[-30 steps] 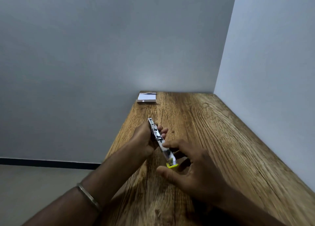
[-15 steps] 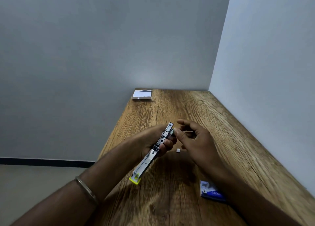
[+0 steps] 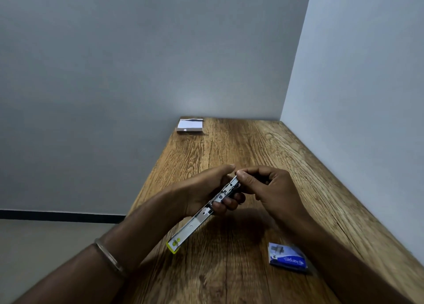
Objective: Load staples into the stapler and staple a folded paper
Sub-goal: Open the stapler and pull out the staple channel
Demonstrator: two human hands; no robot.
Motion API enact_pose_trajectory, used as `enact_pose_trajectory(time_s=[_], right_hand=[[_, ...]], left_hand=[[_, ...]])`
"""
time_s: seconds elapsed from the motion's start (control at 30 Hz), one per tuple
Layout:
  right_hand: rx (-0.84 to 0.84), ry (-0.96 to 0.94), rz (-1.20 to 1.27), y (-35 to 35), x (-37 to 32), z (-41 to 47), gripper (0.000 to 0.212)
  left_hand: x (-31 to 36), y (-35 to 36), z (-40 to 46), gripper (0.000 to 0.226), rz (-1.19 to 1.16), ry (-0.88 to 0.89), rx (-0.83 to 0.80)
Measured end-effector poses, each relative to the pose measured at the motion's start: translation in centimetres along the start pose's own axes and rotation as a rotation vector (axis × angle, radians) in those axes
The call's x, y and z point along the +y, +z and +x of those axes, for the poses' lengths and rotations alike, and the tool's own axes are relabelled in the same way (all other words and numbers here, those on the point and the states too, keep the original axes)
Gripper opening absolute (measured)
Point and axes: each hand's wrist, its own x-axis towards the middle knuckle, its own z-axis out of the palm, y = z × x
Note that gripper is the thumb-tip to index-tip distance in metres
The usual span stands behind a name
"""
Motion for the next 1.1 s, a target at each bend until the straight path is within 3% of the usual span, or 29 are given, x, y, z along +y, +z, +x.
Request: enact_pose_trajectory(time_s=[0.13,0.27,0.47,0.63,0.87,1.1], right_hand=[[0.013,0.022,0.029,-0.3,-0.2,-0.1,0.006],[0.107,0.031,-0.058,-0.7,0.1,0.1,0.006],[0.263,-0.230,-0.402,-0.6,0.0,-0.2,0.006],[0.256,-0.391,-0.538,-0.4,-0.4,-0.5,0.012],[0.238,-0.324,-0.554,0.6,-0.3,-0.6,0.006],[0.241,-0.241,-0.532,0.7,-0.5,-0.4,0.004]], left_hand=[[-0.1,-0.4,-0.7,0.046,-0.049,0.014,-0.103],[-0.6,-0.5,-0.9,0.051,-0.023,-0.030,-0.130],[-0.6,-0.3,-0.7,0.038,-0.115,-0.045,-0.155],[-0.6,-0.1,-0.7,0.038,-0.150,-0.001,-0.114],[-0.8,0.9,-0.7,0.025,-0.104,0.023,0.018],[-0.9,1.5,-0.4,0.031,-0.136,0.019,0.039]])
